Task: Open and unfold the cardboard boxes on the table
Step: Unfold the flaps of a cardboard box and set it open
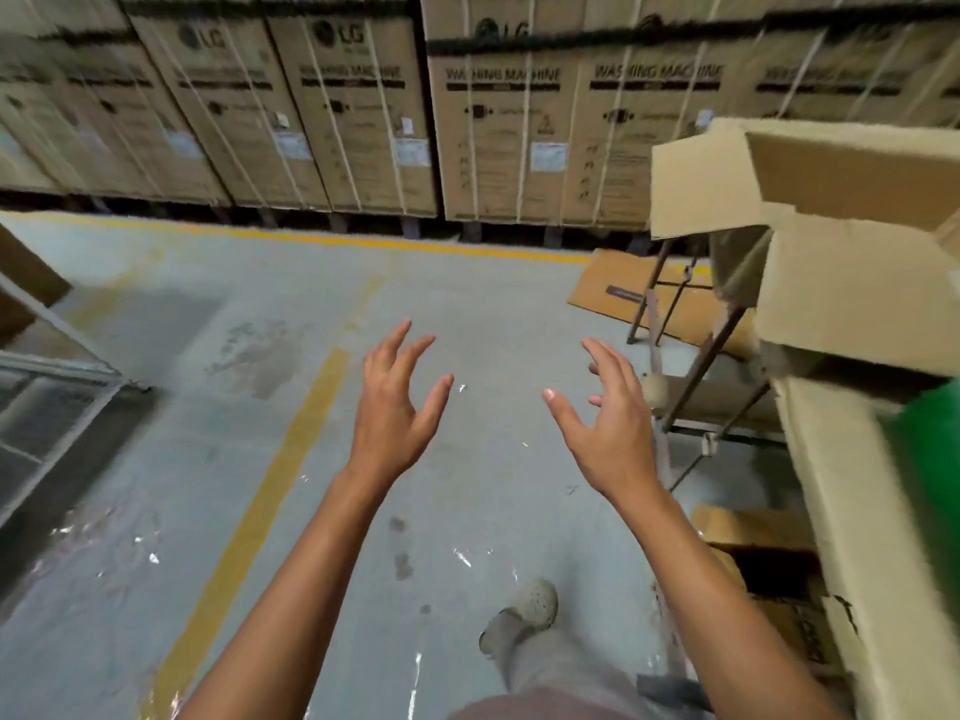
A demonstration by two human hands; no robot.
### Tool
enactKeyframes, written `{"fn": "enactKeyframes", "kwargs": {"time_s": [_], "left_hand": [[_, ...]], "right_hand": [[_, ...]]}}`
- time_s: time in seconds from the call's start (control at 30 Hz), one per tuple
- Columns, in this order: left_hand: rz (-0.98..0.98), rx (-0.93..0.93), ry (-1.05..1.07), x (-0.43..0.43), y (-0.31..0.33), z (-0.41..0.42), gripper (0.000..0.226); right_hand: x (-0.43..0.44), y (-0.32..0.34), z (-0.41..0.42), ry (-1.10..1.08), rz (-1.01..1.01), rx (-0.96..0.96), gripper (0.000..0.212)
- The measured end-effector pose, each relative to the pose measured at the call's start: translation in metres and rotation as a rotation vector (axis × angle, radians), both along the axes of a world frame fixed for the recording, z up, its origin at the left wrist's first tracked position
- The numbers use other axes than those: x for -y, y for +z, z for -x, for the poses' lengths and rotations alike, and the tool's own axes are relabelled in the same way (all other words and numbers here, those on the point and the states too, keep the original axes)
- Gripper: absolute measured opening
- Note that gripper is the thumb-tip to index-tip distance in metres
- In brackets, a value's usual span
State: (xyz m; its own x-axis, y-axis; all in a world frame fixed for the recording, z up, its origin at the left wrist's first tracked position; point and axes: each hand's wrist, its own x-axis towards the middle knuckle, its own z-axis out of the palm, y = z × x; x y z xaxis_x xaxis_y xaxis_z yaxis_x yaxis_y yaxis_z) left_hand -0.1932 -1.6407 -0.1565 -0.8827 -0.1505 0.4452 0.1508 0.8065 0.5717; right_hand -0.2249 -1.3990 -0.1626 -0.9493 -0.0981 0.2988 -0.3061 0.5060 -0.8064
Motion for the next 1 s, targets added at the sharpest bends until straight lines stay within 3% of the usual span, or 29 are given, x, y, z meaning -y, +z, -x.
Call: {"fn": "enactKeyframes", "kwargs": {"time_s": [0.3,0.57,0.67,0.8,1.0], "left_hand": [[0.061,-0.090,-0.346,-0.051,0.064,0.225,0.049],[0.073,-0.159,-0.611,-0.140,0.119,0.372,0.048],[0.095,-0.120,-0.719,-0.183,0.129,0.428,0.050],[0.233,0.089,-0.776,-0.244,0.115,0.520,0.063],[0.298,0.423,-0.814,-0.324,0.096,0.631,0.063]], "right_hand": [[-0.041,0.063,0.156,-0.281,0.072,-0.170,0.067],[-0.099,0.099,0.232,-0.633,-0.052,-0.216,0.058],[-0.122,0.097,0.256,-0.781,-0.108,-0.126,0.046],[-0.143,0.083,0.279,-0.991,-0.196,0.010,0.037],[-0.155,0.047,0.302,-1.306,-0.264,0.380,0.058]]}}
